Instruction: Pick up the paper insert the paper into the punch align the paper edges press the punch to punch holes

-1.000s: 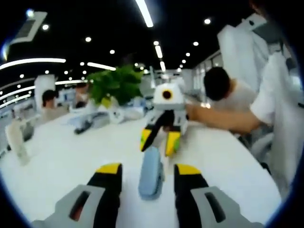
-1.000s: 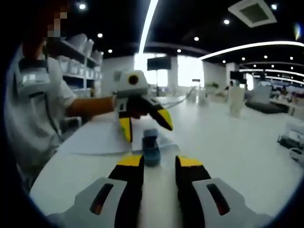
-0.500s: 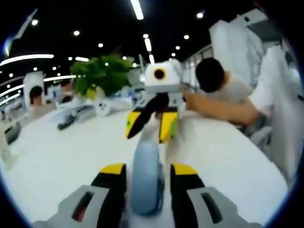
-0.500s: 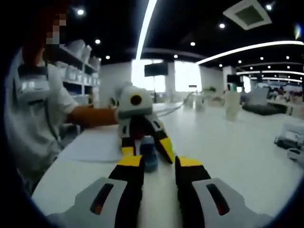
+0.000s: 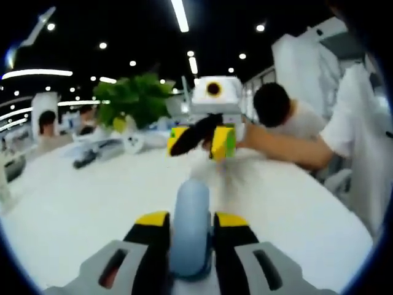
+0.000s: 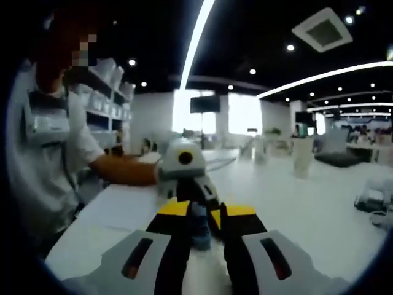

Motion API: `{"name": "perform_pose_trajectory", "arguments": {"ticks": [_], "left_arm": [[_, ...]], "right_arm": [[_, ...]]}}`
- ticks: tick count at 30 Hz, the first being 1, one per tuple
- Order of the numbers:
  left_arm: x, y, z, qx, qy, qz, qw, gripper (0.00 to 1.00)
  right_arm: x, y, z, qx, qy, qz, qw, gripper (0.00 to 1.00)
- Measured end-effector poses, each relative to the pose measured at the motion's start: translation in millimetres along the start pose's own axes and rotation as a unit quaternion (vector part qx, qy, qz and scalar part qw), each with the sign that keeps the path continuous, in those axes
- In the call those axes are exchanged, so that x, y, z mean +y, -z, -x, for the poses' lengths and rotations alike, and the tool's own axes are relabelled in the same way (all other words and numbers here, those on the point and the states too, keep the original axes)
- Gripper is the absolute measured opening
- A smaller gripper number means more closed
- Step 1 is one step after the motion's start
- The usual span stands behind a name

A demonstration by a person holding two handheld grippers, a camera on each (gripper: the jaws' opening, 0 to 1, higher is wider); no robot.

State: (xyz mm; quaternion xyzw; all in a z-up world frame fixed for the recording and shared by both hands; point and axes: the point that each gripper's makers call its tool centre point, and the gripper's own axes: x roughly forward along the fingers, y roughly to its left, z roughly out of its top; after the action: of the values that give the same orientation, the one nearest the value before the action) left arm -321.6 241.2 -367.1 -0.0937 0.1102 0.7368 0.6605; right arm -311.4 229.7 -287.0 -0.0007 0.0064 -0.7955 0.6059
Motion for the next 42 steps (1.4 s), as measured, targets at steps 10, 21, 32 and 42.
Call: {"name": "perform_pose_trajectory", "arguments": {"ticks": [10, 21, 32, 42], "left_arm": [[-0.1, 0.2, 0.2, -0.002, -0.003, -0.004, 1.0000, 0.27], [-0.4, 1.2, 1.5, -0.001, -0.005, -0.004, 1.0000, 0.27], [-8.5, 0.1, 3.5, -0.001, -0.003, -0.004, 1.0000, 0.26], [-9.4, -0.4, 3.5, -0.003, -0.004, 0.005, 1.0000, 0.26]], "right_arm": [[6.1, -5.1, -38.6, 0.015, 0.063, 0.024, 0.9976, 0.05], [-9.9, 28.4, -53.2, 0.094, 0.107, -0.034, 0.9892, 0.04], [-14.0, 33.5, -43.0, 0.058, 0.124, -0.093, 0.9862, 0.02], [-14.0, 31.0, -42.4, 0.052, 0.141, -0.061, 0.9867, 0.02]]}}
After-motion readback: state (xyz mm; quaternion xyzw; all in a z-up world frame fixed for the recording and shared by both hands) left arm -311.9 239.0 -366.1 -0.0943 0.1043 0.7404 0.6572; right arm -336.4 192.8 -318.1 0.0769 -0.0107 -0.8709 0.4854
